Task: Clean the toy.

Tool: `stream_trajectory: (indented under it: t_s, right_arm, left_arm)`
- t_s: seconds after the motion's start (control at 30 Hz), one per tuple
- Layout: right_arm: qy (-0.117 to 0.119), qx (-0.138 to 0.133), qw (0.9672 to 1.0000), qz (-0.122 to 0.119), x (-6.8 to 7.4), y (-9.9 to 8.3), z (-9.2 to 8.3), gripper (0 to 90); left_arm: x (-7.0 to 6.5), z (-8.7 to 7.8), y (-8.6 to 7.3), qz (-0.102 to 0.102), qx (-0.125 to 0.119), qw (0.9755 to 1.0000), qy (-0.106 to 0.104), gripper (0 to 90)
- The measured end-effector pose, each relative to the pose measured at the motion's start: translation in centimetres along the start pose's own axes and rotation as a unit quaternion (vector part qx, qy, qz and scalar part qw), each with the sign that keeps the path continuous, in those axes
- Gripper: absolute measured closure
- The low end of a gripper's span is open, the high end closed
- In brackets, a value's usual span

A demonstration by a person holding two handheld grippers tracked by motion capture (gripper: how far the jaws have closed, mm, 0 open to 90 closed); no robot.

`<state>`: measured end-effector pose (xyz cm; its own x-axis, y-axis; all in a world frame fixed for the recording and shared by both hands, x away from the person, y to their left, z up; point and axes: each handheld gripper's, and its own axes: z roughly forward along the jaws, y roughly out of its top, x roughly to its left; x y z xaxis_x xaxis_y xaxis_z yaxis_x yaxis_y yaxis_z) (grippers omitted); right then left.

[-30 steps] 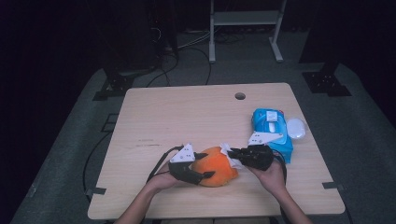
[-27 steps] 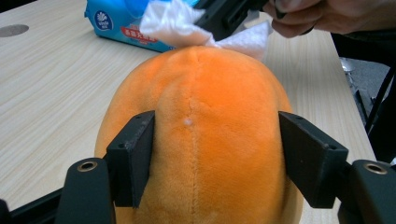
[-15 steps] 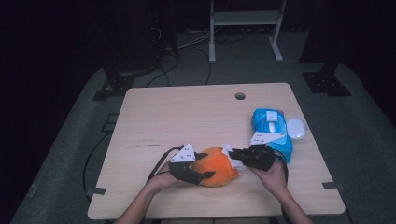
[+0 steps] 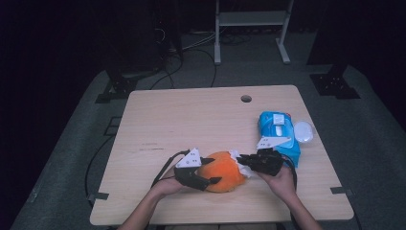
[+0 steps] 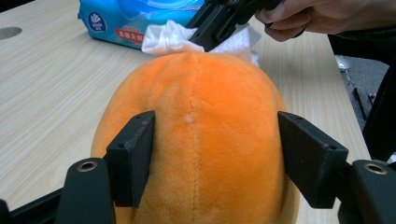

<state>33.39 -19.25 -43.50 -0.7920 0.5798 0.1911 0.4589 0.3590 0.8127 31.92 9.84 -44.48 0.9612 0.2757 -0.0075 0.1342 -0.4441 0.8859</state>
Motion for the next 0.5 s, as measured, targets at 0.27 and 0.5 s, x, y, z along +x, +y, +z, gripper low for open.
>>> stream_trajectory:
  t_s: [0.27, 0.5]
  right_arm:
    - [0.017, -0.041, 0.9988, -0.023, 1.8, 1.8, -0.7, 82.5]
    - [0.027, -0.026, 0.9988, -0.032, 2.3, 1.6, 0.3, 82.5]
  left_arm:
    - [-0.3, 0.3, 0.2, 0.009, 0.003, 1.0000, -0.001, 30.8]
    - [-0.3, 0.2, 0.2, 0.010, 0.003, 0.9999, -0.003, 30.8]
